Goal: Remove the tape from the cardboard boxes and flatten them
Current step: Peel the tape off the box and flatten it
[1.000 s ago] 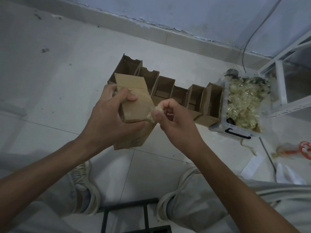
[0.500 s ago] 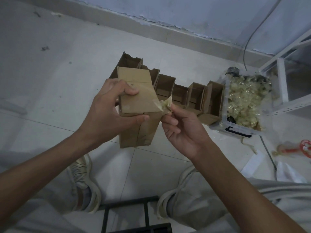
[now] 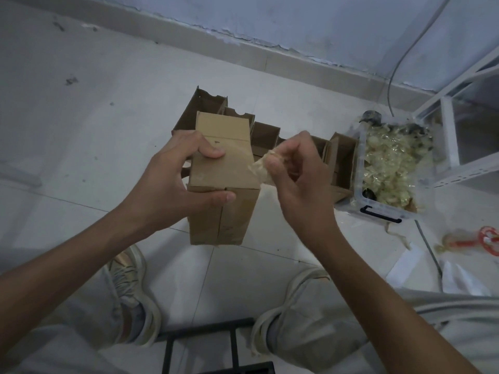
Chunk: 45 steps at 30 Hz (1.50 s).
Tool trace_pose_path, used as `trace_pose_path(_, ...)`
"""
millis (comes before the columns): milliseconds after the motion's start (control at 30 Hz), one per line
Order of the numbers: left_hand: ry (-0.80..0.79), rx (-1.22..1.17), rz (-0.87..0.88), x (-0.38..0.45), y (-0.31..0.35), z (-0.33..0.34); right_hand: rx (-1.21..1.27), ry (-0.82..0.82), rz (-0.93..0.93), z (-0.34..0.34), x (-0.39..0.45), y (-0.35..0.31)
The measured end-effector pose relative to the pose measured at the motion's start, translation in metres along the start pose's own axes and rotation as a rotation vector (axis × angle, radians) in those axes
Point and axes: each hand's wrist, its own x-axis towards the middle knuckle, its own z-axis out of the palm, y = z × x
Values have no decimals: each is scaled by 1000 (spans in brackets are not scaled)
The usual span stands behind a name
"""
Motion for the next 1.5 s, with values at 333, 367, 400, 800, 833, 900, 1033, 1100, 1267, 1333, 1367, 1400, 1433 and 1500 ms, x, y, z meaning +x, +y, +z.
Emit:
trace_pose_path(333,62,-51,-41,1,3,-2,361,-128,148,2,-8,-14)
trace_pose_path(367,47,-42,-33,0,3,-1,441,-163,240,-1,-6,-15)
trace_pose_path(400,38,-29,-24,0,2,0,465,-198,313,-3,-3,-15)
trace_pose_path(800,-13,-133,-40,-1,3,6,921,-222,693,-1,-7,-12)
trace_pose_path(833,-20,-137,-35,0,3,6,1048,-204,755,0,-8,-11)
trace_pose_path(900,-37,-128,-29,2,3,4,1163,-175,795,2,-7,-10)
trace_pose_path(1033,-83,-117,-37,8,4,6,1160,-137,771,0,-7,-4)
trace_pose_path(1100,-105,-121,-44,12,6,7,992,-111,697,-4,-7,-4)
trace_pose_path(1267,-153,-154,-99,23,14,8,793,140,536,-35,6,4)
trace_pose_path(1333,-151,-172,-98,25,15,10,876,181,532,-45,9,8)
trace_pose_path(1367,-149,-172,-95,26,15,12,906,173,537,-47,9,11)
trace_pose_path(1400,-152,-166,-92,28,16,14,914,147,545,-48,7,11)
trace_pose_path(1433,-161,-157,-89,29,16,16,894,109,555,-48,4,11)
trace_pose_path(1500,-177,-139,-93,32,19,18,820,53,586,-47,0,10)
